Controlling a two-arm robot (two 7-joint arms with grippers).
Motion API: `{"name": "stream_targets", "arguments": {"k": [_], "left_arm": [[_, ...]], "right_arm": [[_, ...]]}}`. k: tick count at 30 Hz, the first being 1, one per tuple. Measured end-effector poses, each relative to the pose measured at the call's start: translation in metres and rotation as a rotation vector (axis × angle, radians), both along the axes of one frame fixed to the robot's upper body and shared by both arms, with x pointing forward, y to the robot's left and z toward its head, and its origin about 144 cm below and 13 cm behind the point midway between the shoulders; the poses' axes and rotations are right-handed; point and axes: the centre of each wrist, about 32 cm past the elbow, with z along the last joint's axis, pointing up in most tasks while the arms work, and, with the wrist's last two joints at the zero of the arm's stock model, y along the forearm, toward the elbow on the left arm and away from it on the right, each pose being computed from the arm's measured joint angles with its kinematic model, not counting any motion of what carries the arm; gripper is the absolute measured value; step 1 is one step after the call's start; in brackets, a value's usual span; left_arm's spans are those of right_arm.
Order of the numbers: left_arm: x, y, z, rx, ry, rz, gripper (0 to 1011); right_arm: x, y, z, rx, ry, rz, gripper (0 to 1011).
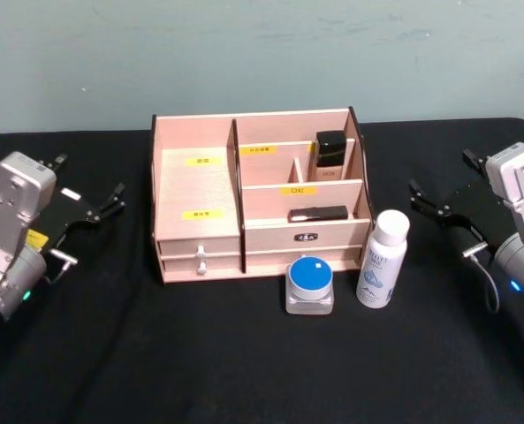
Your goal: Pick up the facial cleanser and watermelon frost from the table and place them into the tiered storage box.
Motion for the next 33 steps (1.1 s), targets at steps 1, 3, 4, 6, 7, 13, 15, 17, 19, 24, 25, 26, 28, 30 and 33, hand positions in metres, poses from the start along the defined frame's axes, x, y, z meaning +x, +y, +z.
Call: {"name": "stream_targets", "arguments": {"k": [1, 3, 4, 6, 7, 13, 15, 17, 19, 24, 25, 26, 28, 30, 33], "left_arm": [[0.0000, 0.0000, 0.0000, 0.000, 0.000, 0.000, 1010], [0.0000, 0.0000, 0.0000, 0.000, 0.000, 0.000, 1010], [0.0000, 0.0000, 0.0000, 0.000, 0.000, 0.000, 1010], [0.0000, 0.0000, 0.0000, 0.000, 0.000, 0.000, 1010], [0.0000, 0.0000, 0.0000, 0.000, 0.000, 0.000, 1010], [0.0000, 0.0000, 0.0000, 0.000, 0.000, 0.000, 1009], [0.0000, 0.0000, 0.0000, 0.000, 0.000, 0.000, 1010], [0.0000, 0.0000, 0.0000, 0.000, 0.000, 0.000, 1009], [0.0000, 0.0000, 0.0000, 0.000, 0.000, 0.000, 1010], [0.0000, 0.0000, 0.0000, 0.000, 0.000, 0.000, 1010], [0.0000, 0.0000, 0.0000, 0.000, 0.000, 0.000, 1010], [0.0000, 0.0000, 0.0000, 0.000, 0.000, 0.000, 1009], [0.0000, 0.0000, 0.0000, 0.000, 0.000, 0.000, 1009], [0.0000, 0.0000, 0.0000, 0.000, 0.000, 0.000, 1010], [0.0000, 0.0000, 0.0000, 0.000, 0.000, 0.000, 1010]], "right_arm": [[0.0000, 0.0000, 0.0000, 0.000, 0.000, 0.000, 1002], [0.0000, 0.0000, 0.0000, 0.000, 0.000, 0.000, 1002], [0.0000, 0.0000, 0.0000, 0.000, 0.000, 0.000, 1002], [0.0000, 0.0000, 0.0000, 0.000, 0.000, 0.000, 1002], [0.0000, 0.0000, 0.0000, 0.000, 0.000, 0.000, 1002], [0.0000, 0.0000, 0.0000, 0.000, 0.000, 0.000, 1002], [0.0000, 0.0000, 0.0000, 0.000, 0.000, 0.000, 1002], [0.0000, 0.0000, 0.0000, 0.000, 0.000, 0.000, 1002], [0.0000, 0.0000, 0.0000, 0.000, 0.000, 0.000, 1002], [0.0000, 0.0000, 0.0000, 0.000, 0.000, 0.000, 1002], [0.0000, 0.0000, 0.0000, 0.000, 0.000, 0.000, 1002], [0.0000, 0.0000, 0.0000, 0.000, 0.000, 0.000, 1002], [0.0000, 0.0000, 0.0000, 0.000, 0.000, 0.000, 1002], [0.0000, 0.0000, 0.0000, 0.000, 0.000, 0.000, 1003], [0.0000, 0.0000, 0.0000, 0.000, 0.000, 0.000, 1002]]}}
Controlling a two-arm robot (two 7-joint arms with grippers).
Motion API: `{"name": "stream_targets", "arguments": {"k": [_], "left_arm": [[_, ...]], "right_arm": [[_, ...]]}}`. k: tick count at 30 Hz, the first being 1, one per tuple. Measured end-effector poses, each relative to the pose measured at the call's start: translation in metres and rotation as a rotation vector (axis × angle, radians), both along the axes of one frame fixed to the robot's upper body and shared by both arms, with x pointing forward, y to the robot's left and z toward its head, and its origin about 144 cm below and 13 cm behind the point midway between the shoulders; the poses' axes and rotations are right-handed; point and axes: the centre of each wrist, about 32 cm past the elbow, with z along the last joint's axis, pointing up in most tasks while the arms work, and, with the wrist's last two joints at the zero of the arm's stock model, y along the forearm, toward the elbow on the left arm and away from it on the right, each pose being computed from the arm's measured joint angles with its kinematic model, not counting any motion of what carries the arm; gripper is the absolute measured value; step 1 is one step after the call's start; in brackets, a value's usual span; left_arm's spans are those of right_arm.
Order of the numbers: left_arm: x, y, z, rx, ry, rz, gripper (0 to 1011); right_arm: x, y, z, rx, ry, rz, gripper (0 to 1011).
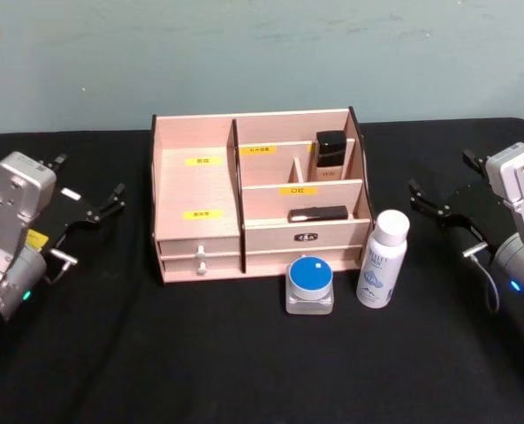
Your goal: Pick up the facial cleanser and watermelon frost from the table and place them into the tiered storage box.
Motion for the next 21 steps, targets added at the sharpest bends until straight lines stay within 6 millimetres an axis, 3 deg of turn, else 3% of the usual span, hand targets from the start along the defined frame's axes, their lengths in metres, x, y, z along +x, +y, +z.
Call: {"name": "stream_targets", "arguments": {"k": [11, 21], "left_arm": [[0.000, 0.000, 0.000, 0.000, 0.000, 0.000, 1010], [0.000, 0.000, 0.000, 0.000, 0.000, 0.000, 1010]], "right_arm": [[-0.002, -0.003, 0.001, 0.026, 0.008, 0.012, 1002], [-0.017, -0.009, 0.031, 0.037, -0.065, 0.071, 1002]]}}
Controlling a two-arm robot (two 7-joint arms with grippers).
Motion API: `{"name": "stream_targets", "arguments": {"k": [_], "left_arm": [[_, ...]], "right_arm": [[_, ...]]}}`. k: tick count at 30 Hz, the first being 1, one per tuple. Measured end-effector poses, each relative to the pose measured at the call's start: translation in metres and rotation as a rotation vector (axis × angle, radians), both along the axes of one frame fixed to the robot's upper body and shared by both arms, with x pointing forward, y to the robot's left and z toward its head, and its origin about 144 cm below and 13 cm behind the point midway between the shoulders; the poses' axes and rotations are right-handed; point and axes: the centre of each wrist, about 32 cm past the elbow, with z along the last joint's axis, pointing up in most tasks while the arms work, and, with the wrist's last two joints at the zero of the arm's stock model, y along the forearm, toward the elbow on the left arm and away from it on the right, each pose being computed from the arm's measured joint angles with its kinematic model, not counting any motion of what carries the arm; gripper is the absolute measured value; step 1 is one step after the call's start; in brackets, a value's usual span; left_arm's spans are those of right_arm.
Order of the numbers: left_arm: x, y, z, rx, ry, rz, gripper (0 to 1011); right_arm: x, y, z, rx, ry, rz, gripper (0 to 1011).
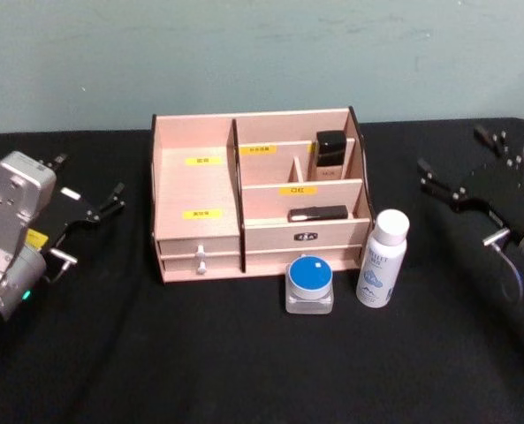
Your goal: Pick up the facial cleanser and watermelon frost from the table and place them into the tiered storage box.
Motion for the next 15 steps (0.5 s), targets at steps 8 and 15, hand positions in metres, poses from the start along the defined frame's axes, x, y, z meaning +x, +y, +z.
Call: {"name": "stream_targets", "arguments": {"k": [8, 15], "left_arm": [[0.000, 0.000, 0.000, 0.000, 0.000, 0.000, 1010], [0.000, 0.000, 0.000, 0.000, 0.000, 0.000, 1010]], "right_arm": [[-0.027, 0.007, 0.035, -0.027, -0.040, 0.092, 1002], [-0.056, 0.017, 0.050, -0.021, -0.014, 0.171, 1002]]}}
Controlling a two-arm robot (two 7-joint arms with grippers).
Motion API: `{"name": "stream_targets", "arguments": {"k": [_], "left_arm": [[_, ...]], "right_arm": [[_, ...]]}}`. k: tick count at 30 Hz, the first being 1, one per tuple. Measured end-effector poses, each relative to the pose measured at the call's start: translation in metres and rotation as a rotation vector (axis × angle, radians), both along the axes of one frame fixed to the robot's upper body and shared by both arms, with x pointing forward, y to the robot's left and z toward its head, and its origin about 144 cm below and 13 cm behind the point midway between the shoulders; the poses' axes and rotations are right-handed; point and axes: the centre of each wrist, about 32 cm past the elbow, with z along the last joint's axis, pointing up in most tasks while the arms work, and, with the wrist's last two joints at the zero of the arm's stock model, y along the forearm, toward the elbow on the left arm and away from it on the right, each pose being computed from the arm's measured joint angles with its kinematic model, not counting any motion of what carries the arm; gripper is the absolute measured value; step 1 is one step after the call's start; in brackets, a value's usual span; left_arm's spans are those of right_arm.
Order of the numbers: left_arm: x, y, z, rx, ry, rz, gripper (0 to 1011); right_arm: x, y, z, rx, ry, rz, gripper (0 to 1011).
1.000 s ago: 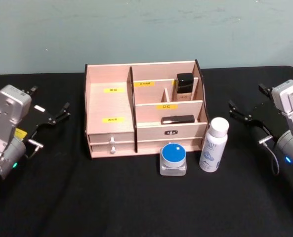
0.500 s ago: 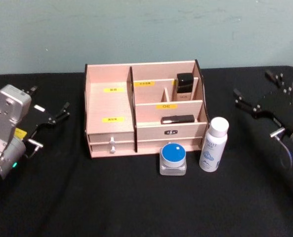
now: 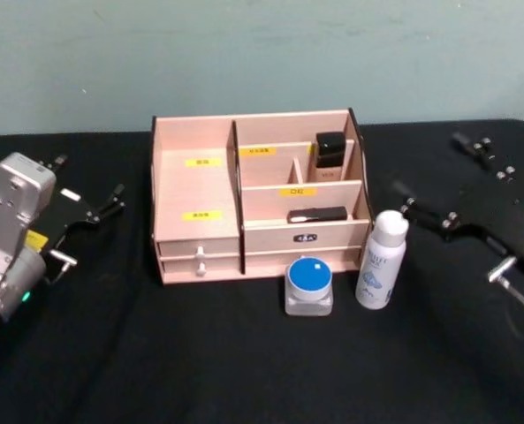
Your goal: Pick up the facial cleanser and watermelon frost from the table and place them into the tiered storage box.
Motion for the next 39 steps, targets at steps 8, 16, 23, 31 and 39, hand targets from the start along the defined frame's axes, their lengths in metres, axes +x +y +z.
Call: {"name": "stream_targets", "arguments": {"k": [8, 16, 23, 31, 39], "left_arm": [[0.000, 0.000, 0.000, 0.000, 0.000, 0.000, 1010], [0.000, 0.000, 0.000, 0.000, 0.000, 0.000, 1009], [0.000, 0.000, 0.000, 0.000, 0.000, 0.000, 1010], [0.000, 0.000, 0.000, 0.000, 0.000, 0.000, 1009], [0.000, 0.000, 0.000, 0.000, 0.000, 0.000, 1010]], "right_arm": [[-0.022, 0.009, -0.003, 0.013, 0.114, 0.055, 1002], [-0.024, 0.008, -0.019, 0.028, 0.245, 0.048, 1002], [-0.020, 0.006, -0.032, 0.046, 0.310, 0.044, 1002], [-0.015, 0.004, -0.046, 0.071, 0.350, 0.042, 1002], [-0.008, 0.003, -0.053, 0.090, 0.358, 0.045, 1002]]}}
